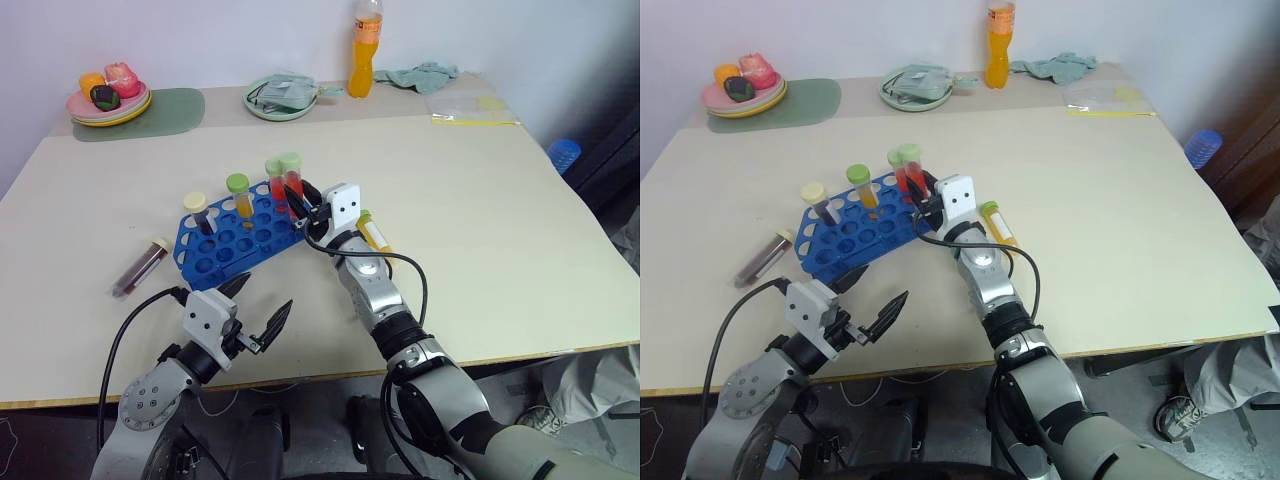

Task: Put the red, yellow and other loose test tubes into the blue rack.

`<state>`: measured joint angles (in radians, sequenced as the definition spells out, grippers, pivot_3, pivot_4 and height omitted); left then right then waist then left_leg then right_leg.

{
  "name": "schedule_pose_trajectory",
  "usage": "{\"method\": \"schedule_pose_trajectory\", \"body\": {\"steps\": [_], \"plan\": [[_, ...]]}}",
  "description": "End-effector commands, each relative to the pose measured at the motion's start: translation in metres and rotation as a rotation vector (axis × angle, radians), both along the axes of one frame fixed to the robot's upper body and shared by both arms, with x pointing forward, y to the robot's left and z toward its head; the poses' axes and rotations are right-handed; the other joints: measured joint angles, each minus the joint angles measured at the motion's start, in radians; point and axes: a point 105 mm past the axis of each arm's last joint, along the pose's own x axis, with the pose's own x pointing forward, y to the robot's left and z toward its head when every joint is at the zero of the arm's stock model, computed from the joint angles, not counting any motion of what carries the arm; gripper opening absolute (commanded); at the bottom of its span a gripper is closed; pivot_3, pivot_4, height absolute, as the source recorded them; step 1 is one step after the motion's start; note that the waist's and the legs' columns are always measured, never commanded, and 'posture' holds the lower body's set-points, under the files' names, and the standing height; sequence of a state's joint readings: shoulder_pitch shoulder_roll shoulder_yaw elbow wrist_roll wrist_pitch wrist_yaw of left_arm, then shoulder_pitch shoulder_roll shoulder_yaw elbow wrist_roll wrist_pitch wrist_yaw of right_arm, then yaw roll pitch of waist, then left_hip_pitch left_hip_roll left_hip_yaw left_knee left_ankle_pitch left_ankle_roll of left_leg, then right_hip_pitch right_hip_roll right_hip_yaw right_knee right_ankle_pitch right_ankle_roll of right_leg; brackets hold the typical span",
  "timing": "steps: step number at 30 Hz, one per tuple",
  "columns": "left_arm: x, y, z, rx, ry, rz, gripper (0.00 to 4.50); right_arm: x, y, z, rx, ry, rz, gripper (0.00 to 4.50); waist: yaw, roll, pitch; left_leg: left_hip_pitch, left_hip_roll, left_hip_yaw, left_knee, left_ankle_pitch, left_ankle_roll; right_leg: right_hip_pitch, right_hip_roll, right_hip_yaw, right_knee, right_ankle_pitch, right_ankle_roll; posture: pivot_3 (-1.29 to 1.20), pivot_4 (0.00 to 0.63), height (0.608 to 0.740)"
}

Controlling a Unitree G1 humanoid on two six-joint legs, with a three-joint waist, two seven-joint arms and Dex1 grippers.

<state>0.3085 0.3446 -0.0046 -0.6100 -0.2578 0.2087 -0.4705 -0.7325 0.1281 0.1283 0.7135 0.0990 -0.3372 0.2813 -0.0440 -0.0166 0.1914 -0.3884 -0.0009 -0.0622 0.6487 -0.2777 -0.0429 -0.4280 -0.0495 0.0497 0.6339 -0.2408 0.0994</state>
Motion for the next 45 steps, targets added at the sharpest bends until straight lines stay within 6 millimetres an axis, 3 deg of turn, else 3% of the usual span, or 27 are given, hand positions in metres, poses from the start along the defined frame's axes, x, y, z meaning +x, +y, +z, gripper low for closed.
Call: {"method": "schedule_pose_trajectory", "body": {"steps": [1, 7, 11, 16, 20, 22, 26, 32, 36, 43, 45], "plan": [[-0.003, 0.001, 0.012, 0.004, -0.046, 0.006, 4.50, -0.008, 0.013, 0.011, 0.065, -0.038, 0.052, 1.23, 0.000, 0.000, 0.000, 0.000, 0.000, 0.000, 0.000, 0.000, 0.000, 0.000, 0.000, 0.000, 0.000, 0.000, 0.000, 0.00, 0.150, 0.740], [-0.004, -0.001, 0.016, 0.007, -0.050, 0.003, 4.50, -0.011, 0.006, 0.024, 0.064, -0.088, 0.055, 4.16, -0.001, 0.000, 0.000, 0.000, 0.000, 0.000, 0.000, 0.000, 0.000, 0.000, 0.000, 0.000, 0.000, 0.000, 0.000, 0.00, 0.150, 0.740], [-0.005, -0.002, 0.017, 0.007, -0.047, 0.003, 4.50, -0.011, -0.018, 0.033, -0.013, -0.067, 0.025, 4.16, 0.002, 0.000, 0.000, 0.000, 0.000, 0.000, 0.000, 0.000, 0.000, 0.000, 0.000, 0.000, 0.000, 0.000, 0.000, 0.00, 0.150, 0.740], [-0.007, -0.006, 0.015, 0.004, -0.031, -0.030, 4.50, -0.040, -0.064, 0.033, -0.134, 0.098, 0.154, 4.16, 0.018, 0.000, 0.000, -0.001, -0.001, -0.001, 0.000, 0.000, 0.000, 0.001, -0.002, 0.000, -0.001, 0.000, 0.000, 0.00, 0.150, 0.740], [-0.008, -0.014, 0.011, 0.026, -0.018, -0.094, 4.50, -0.054, -0.099, 0.031, -0.269, 0.314, 0.166, 4.16, 0.017, 0.002, 0.001, 0.000, -0.001, 0.000, 0.001, 0.000, 0.000, 0.001, -0.001, 0.000, -0.001, 0.000, 0.000, 0.00, 0.150, 0.740], [-0.007, -0.016, 0.009, 0.043, -0.018, -0.125, 4.50, -0.056, -0.117, 0.025, -0.428, 0.430, 0.162, 4.16, 0.015, 0.002, 0.001, 0.000, 0.000, -0.001, 0.001, 0.000, 0.000, 0.001, 0.001, 0.000, -0.001, 0.000, -0.001, 0.00, 0.150, 0.740], [-0.003, -0.020, 0.005, 0.052, -0.017, -0.179, 4.50, -0.040, -0.149, 0.014, -0.562, 0.798, 0.063, 4.16, 0.001, 0.003, 0.001, 0.000, 0.000, 0.001, 0.001, 0.000, 0.001, 0.001, 0.001, 0.000, -0.001, -0.002, -0.004, 0.00, 0.150, 0.740], [0.002, -0.031, 0.000, 0.020, -0.023, -0.229, 4.50, -0.002, -0.136, 0.025, -0.483, 1.058, -0.003, 4.16, -0.002, 0.004, 0.001, 0.000, 0.001, 0.001, 0.000, 0.000, 0.001, 0.000, 0.002, 0.001, -0.001, 0.000, -0.001, 0.00, 0.150, 0.740], [0.002, -0.033, 0.002, 0.008, -0.035, -0.225, 4.50, 0.010, -0.121, 0.026, -0.514, 1.105, -0.003, 4.16, 0.004, 0.004, 0.001, -0.002, 0.001, 0.001, 0.000, 0.000, 0.001, -0.001, 0.001, 0.000, -0.001, 0.000, -0.001, 0.00, 0.150, 0.740], [0.001, -0.031, 0.008, -0.015, -0.047, -0.164, 4.50, 0.019, -0.119, 0.004, -0.644, 1.122, -0.038, 4.16, 0.003, 0.004, 0.001, -0.003, -0.002, 0.001, 0.000, 0.000, 0.001, -0.001, -0.002, 0.000, -0.002, 0.000, 0.000, 0.00, 0.150, 0.740], [0.001, -0.030, 0.009, -0.016, -0.050, -0.153, 4.50, 0.019, -0.120, 0.000, -0.689, 1.120, -0.038, 3.33, 0.001, 0.004, 0.001, -0.002, -0.002, 0.001, 0.000, 0.000, 0.001, -0.001, -0.001, 0.000, -0.002, 0.000, 0.000, 0.00, 0.150, 0.740]]}}
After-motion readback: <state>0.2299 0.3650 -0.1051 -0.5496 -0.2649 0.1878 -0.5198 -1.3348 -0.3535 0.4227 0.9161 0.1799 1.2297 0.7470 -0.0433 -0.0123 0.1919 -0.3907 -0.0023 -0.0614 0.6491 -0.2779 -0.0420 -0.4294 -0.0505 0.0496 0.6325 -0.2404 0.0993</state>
